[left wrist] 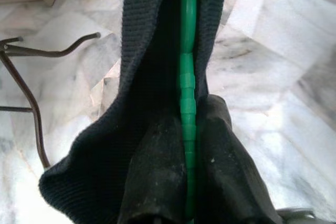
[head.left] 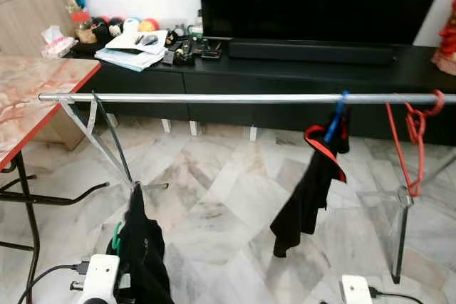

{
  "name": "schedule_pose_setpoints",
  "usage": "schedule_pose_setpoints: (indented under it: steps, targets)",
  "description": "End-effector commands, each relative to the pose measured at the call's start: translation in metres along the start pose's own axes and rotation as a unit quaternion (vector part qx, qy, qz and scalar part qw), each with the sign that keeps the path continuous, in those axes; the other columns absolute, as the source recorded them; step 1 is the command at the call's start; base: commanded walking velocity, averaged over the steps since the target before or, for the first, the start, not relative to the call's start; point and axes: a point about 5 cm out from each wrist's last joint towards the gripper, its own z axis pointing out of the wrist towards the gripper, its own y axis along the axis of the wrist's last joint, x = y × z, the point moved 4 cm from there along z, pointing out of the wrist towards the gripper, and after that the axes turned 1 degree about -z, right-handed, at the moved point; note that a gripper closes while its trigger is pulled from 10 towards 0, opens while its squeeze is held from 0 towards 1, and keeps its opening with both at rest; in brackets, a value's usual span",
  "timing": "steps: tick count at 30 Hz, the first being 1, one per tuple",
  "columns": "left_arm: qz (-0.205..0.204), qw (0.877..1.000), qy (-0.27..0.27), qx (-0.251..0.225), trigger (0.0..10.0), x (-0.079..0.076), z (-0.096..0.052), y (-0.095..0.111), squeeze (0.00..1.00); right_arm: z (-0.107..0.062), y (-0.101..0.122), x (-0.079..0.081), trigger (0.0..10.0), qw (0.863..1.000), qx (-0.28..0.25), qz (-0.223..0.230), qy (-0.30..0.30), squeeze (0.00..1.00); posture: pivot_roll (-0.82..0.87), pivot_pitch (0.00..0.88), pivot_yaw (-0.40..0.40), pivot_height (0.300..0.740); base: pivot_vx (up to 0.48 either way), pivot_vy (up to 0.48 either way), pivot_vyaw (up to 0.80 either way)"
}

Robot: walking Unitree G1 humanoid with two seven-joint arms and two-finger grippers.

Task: Hang hanger

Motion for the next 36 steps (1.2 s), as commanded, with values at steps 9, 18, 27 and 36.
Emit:
schedule_pose_setpoints:
  steps: [9, 18, 27, 36]
  targets:
    - [-0.002, 1.0, 0.018, -0.009, 10.0, 0.012, -0.001, 0.005, 0.0, 0.0, -0.002, 0.001, 10.0, 1.0, 0.006, 0.007, 0.003, 0.0, 0.07, 0.044, 0.021, 0.74, -0.353, 0.0, -0.52]
    - [-0.003, 1.0, 0.022, -0.01, 10.0, 0.014, -0.002, 0.005, 0.0, 0.0, -0.001, 0.002, 10.0, 1.0, 0.006, 0.005, 0.004, 0.0, 0.07, 0.048, 0.019, 0.74, -0.364, 0.0, -0.8]
    - [-0.001, 1.0, 0.03, -0.011, 10.0, 0.02, -0.003, 0.005, 0.0, 0.0, 0.0, 0.002, 10.0, 1.0, 0.003, 0.004, 0.004, 0.0, 0.08, 0.053, 0.017, 0.74, -0.372, 0.0, -0.33]
    - [-0.001, 0.999, 0.022, -0.034, 10.0, 0.018, -0.004, 0.018, 0.0, 0.001, 0.002, 0.003, 10.0, 1.0, 0.0, -0.003, 0.007, 0.0, 0.1, 0.056, 0.012, 0.74, -0.278, 0.0, 0.0]
